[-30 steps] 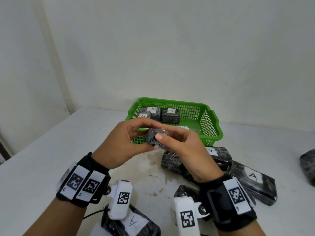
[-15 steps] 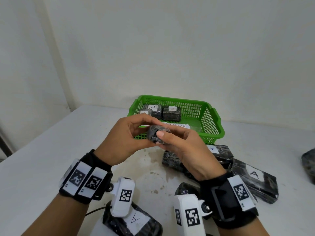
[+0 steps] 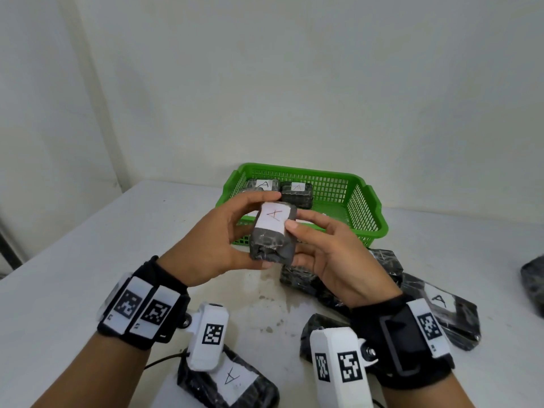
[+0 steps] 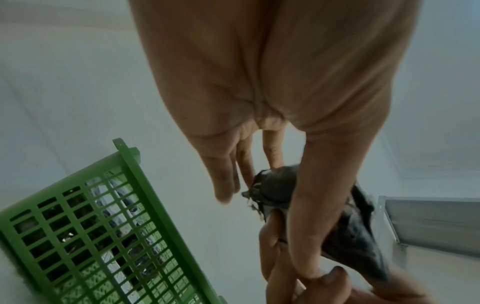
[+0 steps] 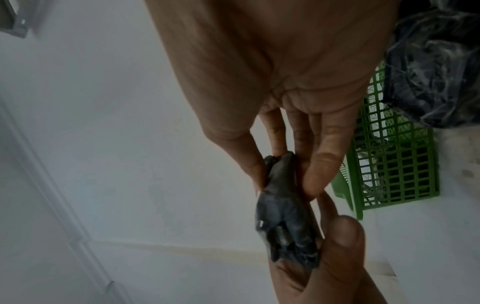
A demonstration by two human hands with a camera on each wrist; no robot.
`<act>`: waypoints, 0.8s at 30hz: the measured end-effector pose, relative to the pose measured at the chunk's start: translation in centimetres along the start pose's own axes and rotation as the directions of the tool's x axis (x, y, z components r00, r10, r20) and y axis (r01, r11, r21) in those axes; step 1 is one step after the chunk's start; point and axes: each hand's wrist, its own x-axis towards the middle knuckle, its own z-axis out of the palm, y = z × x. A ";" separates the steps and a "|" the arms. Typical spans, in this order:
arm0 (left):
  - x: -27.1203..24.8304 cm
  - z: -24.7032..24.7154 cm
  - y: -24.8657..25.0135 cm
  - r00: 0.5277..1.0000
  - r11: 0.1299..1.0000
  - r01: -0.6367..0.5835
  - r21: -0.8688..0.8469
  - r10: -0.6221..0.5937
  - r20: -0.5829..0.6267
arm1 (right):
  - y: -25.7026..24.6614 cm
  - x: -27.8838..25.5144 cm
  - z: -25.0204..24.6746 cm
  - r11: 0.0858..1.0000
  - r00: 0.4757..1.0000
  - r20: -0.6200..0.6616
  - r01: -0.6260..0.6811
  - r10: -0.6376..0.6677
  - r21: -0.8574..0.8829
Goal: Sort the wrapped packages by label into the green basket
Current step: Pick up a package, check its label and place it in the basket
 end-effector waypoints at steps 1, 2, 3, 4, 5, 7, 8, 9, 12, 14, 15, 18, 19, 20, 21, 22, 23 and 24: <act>0.0 0.0 0.0 1.000 0.999 0.021 -0.025 -0.020 0.020 | 0.0 0.0 -0.1 1.000 1.000 -0.005 0.022 -0.022 0.006; -0.1 -0.1 -0.1 0.999 0.997 0.040 -0.059 -0.038 0.037 | -0.1 0.0 -0.1 0.999 0.999 -0.015 0.049 -0.049 0.004; -0.1 -0.1 -0.1 0.998 0.994 0.056 -0.095 -0.052 0.043 | -0.1 0.0 -0.2 0.997 0.996 -0.026 0.082 -0.082 -0.010; -0.1 0.0 -0.1 0.997 0.989 0.069 -0.127 -0.065 0.032 | -0.1 -0.1 -0.4 0.992 0.993 -0.029 0.116 -0.118 -0.040; 0.0 0.1 -0.1 0.997 0.987 0.077 -0.143 -0.078 0.004 | -0.1 -0.1 -0.5 0.985 0.988 -0.026 0.150 -0.153 -0.087; 0.2 0.3 0.1 0.993 0.991 0.072 -0.110 -0.081 -0.084 | 0.0 -0.2 -0.6 0.957 0.977 -0.009 0.205 -0.211 -0.205; 0.2 0.3 0.0 0.989 0.994 0.063 -0.092 -0.074 -0.130 | 0.1 -0.3 -0.5 0.942 0.972 -0.006 0.224 -0.233 -0.249; 0.3 0.2 0.0 0.984 0.995 0.051 -0.086 -0.065 -0.165 | 0.1 -0.3 -0.3 0.937 0.970 -0.016 0.228 -0.241 -0.266; 0.2 0.0 -0.1 0.978 0.995 -0.004 -0.097 -0.016 -0.206 | 0.3 -0.1 0.0 0.976 0.988 -0.067 0.123 -0.137 -0.181; 0.1 0.1 0.0 0.981 0.996 -0.030 -0.081 0.014 -0.191 | 0.3 0.0 0.0 0.986 0.999 -0.031 0.015 -0.020 -0.164; 0.0 0.2 0.0 0.984 0.997 -0.040 -0.072 0.027 -0.174 | 0.4 0.0 0.1 0.984 1.000 -0.001 -0.022 0.022 -0.178; 0.0 0.4 0.0 0.989 0.997 -0.061 -0.040 0.055 -0.136 | 0.6 0.0 0.2 0.986 0.998 0.045 -0.034 0.041 -0.160; 0.0 0.4 0.0 0.989 0.997 -0.068 -0.029 0.063 -0.133 | 0.6 0.0 0.2 0.988 0.999 0.045 -0.017 0.024 -0.151; 0.0 0.4 0.1 0.989 0.997 -0.076 -0.019 0.073 -0.129 | 0.7 0.0 0.2 0.989 0.999 0.041 0.000 0.006 -0.151; 0.0 0.5 0.2 0.990 0.997 -0.082 -0.010 0.080 -0.119 | 0.7 0.1 0.1 0.987 0.999 0.036 0.011 -0.005 -0.159; 0.0 0.6 0.2 0.991 0.997 -0.083 0.000 0.083 -0.109 | 0.8 0.1 0.0 0.985 0.999 0.034 0.016 -0.011 -0.174; 0.0 0.6 0.2 0.992 0.997 -0.082 0.007 0.082 -0.100 | 0.8 0.1 0.0 0.981 0.999 0.035 0.016 -0.009 -0.191; 0.0 0.7 0.2 0.992 0.997 -0.077 0.011 0.078 -0.094 | 0.9 0.2 0.0 0.978 0.999 0.042 0.013 -0.005 -0.206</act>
